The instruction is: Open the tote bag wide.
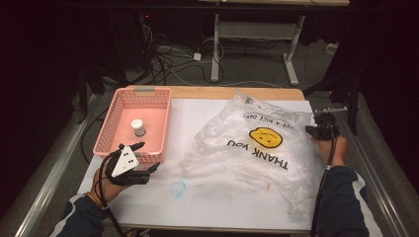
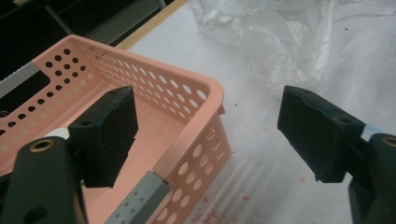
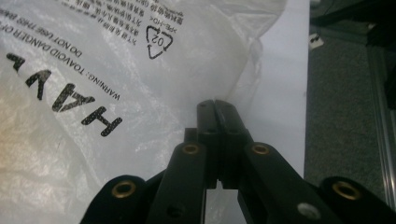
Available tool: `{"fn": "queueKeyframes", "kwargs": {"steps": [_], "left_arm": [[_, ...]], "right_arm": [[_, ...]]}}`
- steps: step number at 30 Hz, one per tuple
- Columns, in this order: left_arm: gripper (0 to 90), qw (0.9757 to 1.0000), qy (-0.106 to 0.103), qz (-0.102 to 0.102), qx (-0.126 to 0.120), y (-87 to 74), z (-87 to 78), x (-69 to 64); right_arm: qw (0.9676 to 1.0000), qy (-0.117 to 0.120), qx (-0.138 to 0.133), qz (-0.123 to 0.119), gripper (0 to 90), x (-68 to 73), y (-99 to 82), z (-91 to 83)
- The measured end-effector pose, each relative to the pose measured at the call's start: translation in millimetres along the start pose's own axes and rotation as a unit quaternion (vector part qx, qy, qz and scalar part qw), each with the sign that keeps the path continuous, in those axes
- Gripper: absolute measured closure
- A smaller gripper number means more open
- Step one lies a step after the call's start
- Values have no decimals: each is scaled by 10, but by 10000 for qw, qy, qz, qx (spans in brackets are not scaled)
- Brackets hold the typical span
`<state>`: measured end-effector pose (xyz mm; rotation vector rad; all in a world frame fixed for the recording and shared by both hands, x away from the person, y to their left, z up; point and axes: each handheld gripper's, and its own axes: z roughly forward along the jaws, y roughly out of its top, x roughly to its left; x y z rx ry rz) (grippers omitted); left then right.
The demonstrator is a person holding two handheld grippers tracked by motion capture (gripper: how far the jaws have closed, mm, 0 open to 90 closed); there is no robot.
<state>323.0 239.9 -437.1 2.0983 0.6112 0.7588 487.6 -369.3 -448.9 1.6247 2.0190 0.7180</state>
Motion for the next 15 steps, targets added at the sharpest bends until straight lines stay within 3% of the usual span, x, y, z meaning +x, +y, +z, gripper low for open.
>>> {"fn": "queueKeyframes", "kwargs": {"steps": [5, 10, 13, 15], "left_arm": [[196, 9999, 12, 4, 103, -1, 29, -37], [196, 9999, 8, -29, 114, 4, 26, -47], [196, 9999, 26, -20, 108, 6, 8, -58], [196, 9999, 44, -42, 119, 3, 4, -60]], "right_arm": [[9991, 331, -265, 35, 900, 76, -209, -201], [9970, 630, -395, -201, 870, 203, -396, -398], [9954, 736, -421, -447, 791, 290, -489, -502], [9952, 589, -493, -601, 647, 355, -524, -583]]}}
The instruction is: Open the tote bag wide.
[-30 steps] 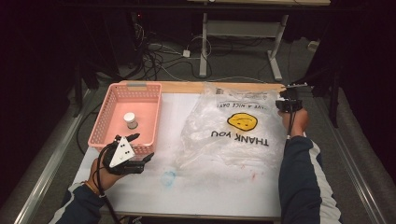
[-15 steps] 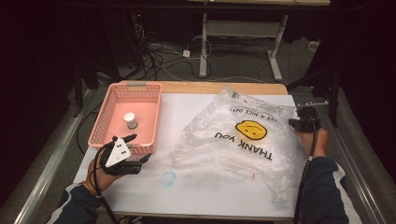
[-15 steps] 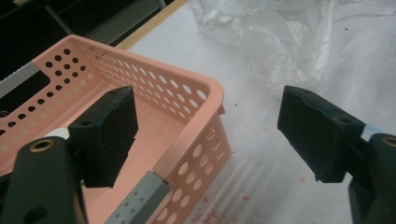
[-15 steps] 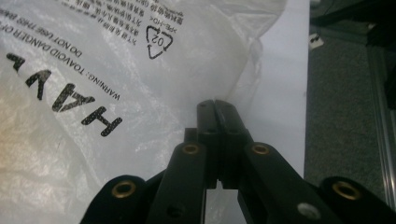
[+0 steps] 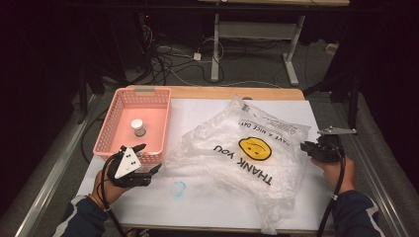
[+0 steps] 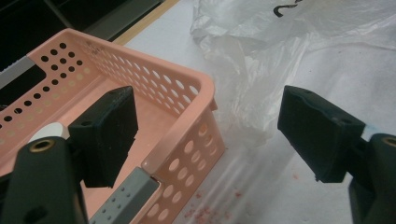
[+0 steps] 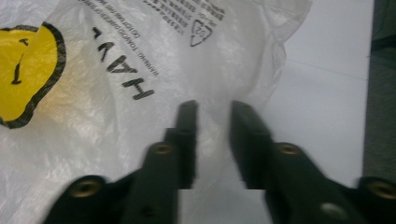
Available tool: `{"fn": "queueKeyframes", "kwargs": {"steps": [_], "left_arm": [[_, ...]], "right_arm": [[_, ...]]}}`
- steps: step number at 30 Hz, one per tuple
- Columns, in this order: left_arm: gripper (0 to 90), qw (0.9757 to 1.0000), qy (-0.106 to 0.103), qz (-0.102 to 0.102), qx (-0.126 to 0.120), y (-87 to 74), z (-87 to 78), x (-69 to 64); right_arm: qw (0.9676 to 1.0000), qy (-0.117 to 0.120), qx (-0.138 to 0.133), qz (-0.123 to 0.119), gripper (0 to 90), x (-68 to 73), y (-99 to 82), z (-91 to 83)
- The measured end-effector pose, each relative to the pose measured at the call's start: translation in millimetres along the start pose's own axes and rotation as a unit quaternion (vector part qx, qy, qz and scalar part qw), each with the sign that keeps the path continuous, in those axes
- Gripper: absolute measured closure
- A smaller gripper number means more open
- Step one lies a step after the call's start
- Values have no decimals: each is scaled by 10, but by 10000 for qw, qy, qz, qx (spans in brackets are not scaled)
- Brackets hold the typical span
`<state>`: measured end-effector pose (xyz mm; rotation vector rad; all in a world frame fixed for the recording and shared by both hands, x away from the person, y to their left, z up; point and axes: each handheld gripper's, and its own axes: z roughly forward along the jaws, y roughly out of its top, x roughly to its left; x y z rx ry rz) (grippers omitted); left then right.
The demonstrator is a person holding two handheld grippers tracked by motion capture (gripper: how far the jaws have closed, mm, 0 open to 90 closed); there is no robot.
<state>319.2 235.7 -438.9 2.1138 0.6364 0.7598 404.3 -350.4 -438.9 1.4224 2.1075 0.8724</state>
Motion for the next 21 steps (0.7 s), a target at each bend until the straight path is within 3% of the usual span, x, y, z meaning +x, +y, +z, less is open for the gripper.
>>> {"fn": "queueKeyframes", "kwargs": {"steps": [2, 5, 8, 11, 15, 17, 18, 19, 21], "left_arm": [[196, 10000, -3, -4, 23, -4, 2, -5], [196, 10000, 10, 6, 60, -8, 6, -20], [196, 10000, 17, 8, 88, -8, 13, -21], [196, 9999, 12, 4, 133, -11, 32, -23], [196, 9998, -8, 28, 180, -13, 46, -39], [196, 9999, -20, 24, 170, -14, 46, -47], [196, 9998, -25, 29, 173, -15, 46, -50], [196, 9998, -30, 37, 178, -16, 47, -53], [195, 9998, -42, 47, 185, -19, 49, -59]], "right_arm": [[9994, -241, -139, -199, 589, 81, 9, -95], [9962, -189, -577, -617, 519, 266, 63, -279], [9898, 220, -912, -1076, 504, 581, 127, -428], [9764, 867, -991, -1713, 488, 983, 177, -479], [9501, 1723, -680, -2509, 466, 1591, 159, -360], [9369, 2011, -481, -2819, 450, 1826, 136, -245], [9323, 2092, -352, -2928, 434, 1925, 121, -187], [9302, 2134, -256, -2975, 425, 2009, 105, -130], [9286, 2101, -53, -3059, 404, 2139, 76, -26]]}}
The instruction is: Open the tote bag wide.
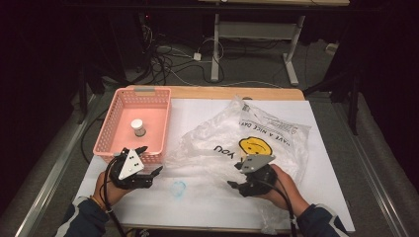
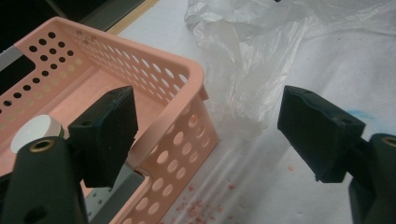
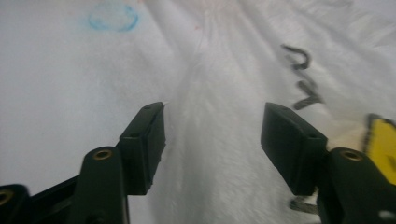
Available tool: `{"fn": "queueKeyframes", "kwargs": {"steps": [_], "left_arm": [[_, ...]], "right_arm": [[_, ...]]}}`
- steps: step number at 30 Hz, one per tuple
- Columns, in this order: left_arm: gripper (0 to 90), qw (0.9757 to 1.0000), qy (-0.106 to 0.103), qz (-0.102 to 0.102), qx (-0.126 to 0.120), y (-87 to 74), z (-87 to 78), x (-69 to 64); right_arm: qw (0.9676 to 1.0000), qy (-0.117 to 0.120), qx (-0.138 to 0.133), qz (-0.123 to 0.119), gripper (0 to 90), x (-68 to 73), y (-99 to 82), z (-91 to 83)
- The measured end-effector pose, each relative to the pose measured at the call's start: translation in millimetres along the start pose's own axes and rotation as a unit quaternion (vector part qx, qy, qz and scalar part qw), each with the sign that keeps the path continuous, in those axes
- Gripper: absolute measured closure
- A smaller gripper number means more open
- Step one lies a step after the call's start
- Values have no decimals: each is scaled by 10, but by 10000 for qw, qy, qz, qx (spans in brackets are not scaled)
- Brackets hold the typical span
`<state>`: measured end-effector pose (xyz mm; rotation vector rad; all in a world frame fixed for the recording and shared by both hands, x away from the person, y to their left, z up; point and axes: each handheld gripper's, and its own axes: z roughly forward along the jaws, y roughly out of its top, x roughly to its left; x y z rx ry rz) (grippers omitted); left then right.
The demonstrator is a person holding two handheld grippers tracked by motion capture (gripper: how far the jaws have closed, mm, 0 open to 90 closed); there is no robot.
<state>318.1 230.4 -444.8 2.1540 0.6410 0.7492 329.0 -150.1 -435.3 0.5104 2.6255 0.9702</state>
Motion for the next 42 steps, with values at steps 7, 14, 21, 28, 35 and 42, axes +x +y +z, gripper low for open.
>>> {"fn": "queueKeyframes", "kwargs": {"steps": [7, 14, 21, 28, 35, 42], "left_arm": [[195, 10000, -13, 30, 37, -7, -5, -2], [195, 10000, 56, 2, -4, 3, -28, 31], [196, 9998, 169, -27, -88, 73, -81, 112], [194, 9983, 485, -323, -49, 227, -187, 384], [192, 9950, 594, -606, 523, 416, 90, 883], [199, 9828, 842, -842, 1410, 456, 519, 1346]], "right_arm": [[9983, 97, 522, -247, 613, 66, 4, 257], [9991, -141, 391, 48, 900, -66, 4, 235], [9977, -626, -244, 111, 900, -129, 160, 99], [9852, -1425, -913, 254, 900, -342, 393, -53], [9660, -2001, -1560, 490, 900, -576, 570, -246], [9628, -1973, -1756, 575, 900, -692, 663, -207]]}}
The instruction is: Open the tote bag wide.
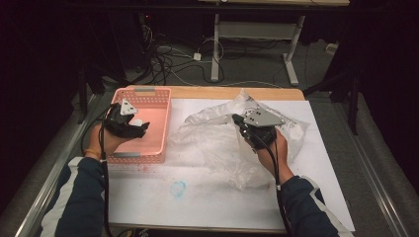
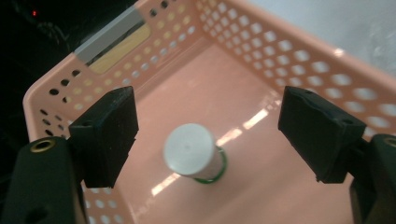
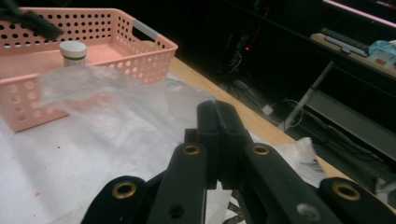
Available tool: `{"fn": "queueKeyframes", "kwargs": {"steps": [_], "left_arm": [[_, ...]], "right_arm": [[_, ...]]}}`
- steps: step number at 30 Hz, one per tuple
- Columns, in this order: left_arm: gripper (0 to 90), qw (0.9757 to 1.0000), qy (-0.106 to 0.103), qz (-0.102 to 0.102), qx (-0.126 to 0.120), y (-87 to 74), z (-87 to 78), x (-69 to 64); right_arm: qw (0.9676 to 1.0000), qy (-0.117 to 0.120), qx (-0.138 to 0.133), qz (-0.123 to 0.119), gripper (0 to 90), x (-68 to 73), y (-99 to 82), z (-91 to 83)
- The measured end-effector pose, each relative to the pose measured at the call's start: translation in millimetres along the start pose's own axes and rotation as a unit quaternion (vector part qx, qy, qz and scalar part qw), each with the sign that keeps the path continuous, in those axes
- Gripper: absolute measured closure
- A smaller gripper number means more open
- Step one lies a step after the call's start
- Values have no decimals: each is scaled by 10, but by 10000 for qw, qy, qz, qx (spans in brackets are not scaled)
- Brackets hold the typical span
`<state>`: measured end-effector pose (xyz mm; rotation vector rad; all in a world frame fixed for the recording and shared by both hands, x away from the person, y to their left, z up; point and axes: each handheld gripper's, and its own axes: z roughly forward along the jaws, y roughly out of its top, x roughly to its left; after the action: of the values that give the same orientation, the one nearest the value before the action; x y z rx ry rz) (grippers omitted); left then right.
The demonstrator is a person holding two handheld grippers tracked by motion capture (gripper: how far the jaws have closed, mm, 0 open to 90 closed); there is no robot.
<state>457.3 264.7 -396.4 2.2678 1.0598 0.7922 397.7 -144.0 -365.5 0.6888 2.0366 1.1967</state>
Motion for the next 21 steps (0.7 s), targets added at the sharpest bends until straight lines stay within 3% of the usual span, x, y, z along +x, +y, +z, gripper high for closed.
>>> {"fn": "queueKeyframes", "kwargs": {"steps": [2, 3, 4, 6, 7, 8, 9, 11, 14, 17, 21], "left_arm": [[235, 9994, -108, -135, 310, 20, 109, 90], [241, 9994, -108, -135, 310, 20, 109, 90], [244, 9978, -225, -154, 612, 18, 220, 135], [291, 9948, -371, -162, 939, 0, 335, 161], [305, 9948, -371, -162, 939, 0, 335, 161], [351, 9909, -498, -244, 1229, -38, 438, 194], [380, 9890, -552, -319, 1338, -58, 480, 211], [390, 9874, -643, -418, 1382, -89, 530, 240], [464, 9874, -664, -485, 1354, -91, 562, 240], [471, 9875, -712, -567, 1290, -94, 571, 263], [477, 9882, -664, -429, 1309, -114, 546, 282]], "right_arm": [[9999, 150, 34, 41, 900, 7, -17, 29], [9998, 178, 61, 29, 900, 12, -25, 38], [9997, 215, 79, 19, 900, 14, -29, 41], [9997, 232, 50, 37, 900, 4, -28, 32], [9998, 216, 36, 26, 900, -2, -25, 23], [9998, 197, 18, 30, 900, -9, -20, 15], [9998, 190, -2, 41, 900, -18, -16, 5], [9998, 188, -36, 69, 900, -35, -4, -12], [9998, 188, -88, 80, 900, -54, 9, -29], [9997, 199, -116, 53, 900, -62, 23, -32], [9996, 207, -166, 69, 900, -66, 39, -43]]}}
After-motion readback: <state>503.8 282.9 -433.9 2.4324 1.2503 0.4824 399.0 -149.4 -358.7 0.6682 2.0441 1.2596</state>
